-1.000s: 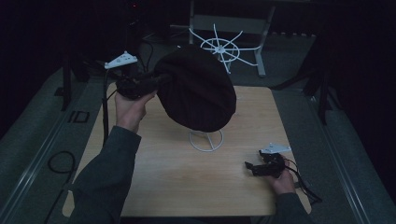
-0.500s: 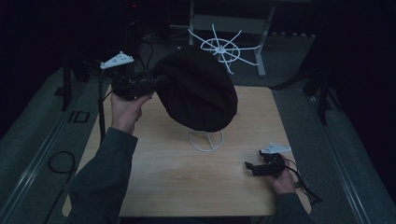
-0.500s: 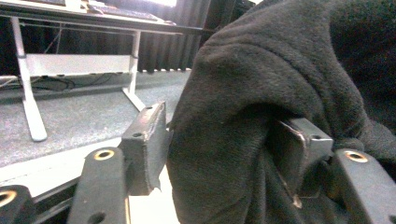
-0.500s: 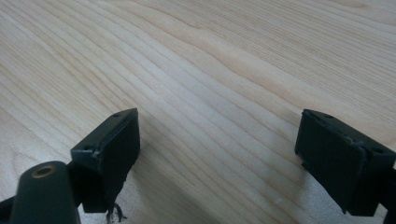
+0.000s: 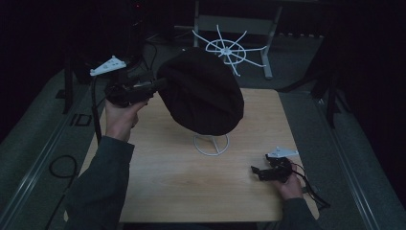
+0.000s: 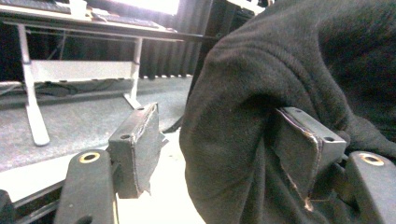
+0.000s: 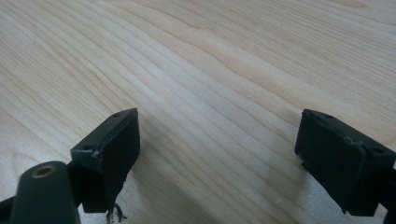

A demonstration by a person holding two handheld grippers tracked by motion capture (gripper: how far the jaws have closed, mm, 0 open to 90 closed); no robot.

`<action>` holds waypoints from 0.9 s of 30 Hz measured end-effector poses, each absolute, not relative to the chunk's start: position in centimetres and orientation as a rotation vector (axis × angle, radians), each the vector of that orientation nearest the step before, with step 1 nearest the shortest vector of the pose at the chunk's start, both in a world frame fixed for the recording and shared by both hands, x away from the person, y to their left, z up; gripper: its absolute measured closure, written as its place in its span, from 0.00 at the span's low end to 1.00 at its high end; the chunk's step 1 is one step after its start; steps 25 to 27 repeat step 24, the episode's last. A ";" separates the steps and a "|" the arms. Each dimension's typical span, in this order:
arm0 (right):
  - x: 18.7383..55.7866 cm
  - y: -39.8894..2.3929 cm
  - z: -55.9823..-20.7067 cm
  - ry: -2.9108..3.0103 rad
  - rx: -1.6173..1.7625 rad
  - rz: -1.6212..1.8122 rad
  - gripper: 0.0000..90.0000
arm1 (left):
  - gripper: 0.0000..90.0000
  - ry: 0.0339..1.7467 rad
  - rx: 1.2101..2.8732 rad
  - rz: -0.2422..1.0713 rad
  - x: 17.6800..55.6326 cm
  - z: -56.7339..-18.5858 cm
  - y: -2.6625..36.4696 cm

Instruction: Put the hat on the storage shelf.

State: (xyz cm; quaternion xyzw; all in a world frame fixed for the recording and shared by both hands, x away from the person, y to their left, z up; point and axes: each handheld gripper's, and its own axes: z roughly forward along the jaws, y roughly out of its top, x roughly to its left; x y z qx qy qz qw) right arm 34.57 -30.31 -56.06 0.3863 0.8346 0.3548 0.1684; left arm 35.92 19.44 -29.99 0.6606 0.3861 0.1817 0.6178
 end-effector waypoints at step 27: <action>34.6 -30.3 -56.1 2.373 1.098 1.009 0.15 | 0.36 0.979 1.581 0.534 32.7 -31.4 22.8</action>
